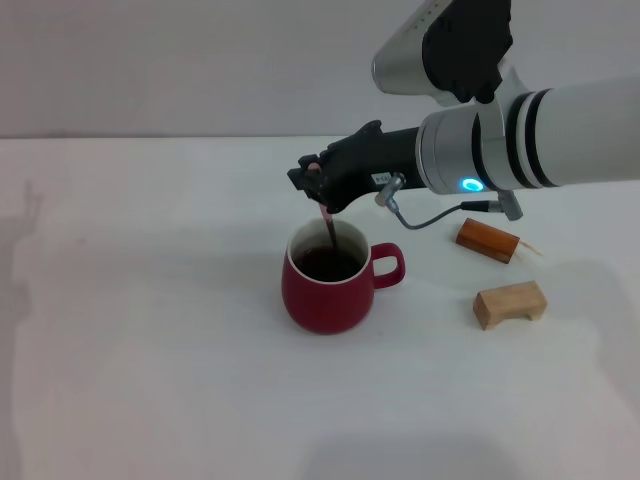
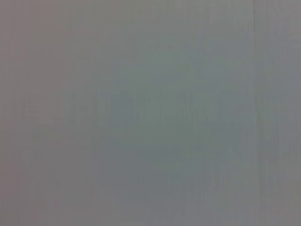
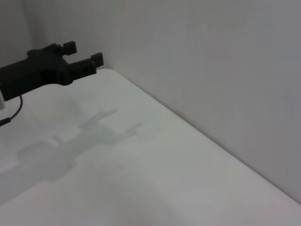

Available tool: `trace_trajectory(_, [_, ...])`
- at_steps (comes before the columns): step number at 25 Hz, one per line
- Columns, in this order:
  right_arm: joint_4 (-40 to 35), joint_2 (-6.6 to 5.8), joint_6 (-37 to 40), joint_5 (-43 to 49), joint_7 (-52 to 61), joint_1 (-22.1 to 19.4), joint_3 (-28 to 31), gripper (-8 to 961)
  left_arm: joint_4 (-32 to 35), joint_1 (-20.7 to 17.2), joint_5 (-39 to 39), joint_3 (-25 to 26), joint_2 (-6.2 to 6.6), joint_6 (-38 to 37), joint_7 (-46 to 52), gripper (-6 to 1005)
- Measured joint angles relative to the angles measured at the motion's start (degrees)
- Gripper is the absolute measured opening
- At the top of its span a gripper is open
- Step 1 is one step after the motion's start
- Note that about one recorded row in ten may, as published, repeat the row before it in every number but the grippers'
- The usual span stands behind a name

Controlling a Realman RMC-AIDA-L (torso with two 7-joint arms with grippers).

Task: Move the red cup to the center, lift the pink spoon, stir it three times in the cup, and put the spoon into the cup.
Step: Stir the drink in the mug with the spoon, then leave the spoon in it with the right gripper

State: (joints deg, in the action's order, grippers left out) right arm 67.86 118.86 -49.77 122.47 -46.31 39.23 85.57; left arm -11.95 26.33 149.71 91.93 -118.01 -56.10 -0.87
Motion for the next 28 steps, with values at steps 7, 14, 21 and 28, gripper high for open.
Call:
trace_trajectory(7, [1.5, 0.14, -0.8, -1.4, 0.1, -0.6, -1.9, 136, 0.0, 0.1, 0.0, 0.0, 0.06, 0.0, 0.0, 846])
trace_trajectory(14, [0.4, 0.15, 4.6, -2.5, -0.4, 0.4, -5.0, 139, 0.0, 0.0, 0.0, 0.0, 0.07, 0.0, 0.0, 847])
trace_trajectory(21, [-2.2, 0.02, 6.1, -0.6, 0.3, 2.1, -4.6, 142, 0.0, 0.0, 0.0, -0.1, -0.01, -0.2, 0.0, 847])
trace_trajectory(28, [0.7, -0.03, 2.1, 3.3, 3.1, 1.6, -4.3, 145, 0.0, 0.0, 0.0, -0.3, -0.03, -0.4, 0.2, 846])
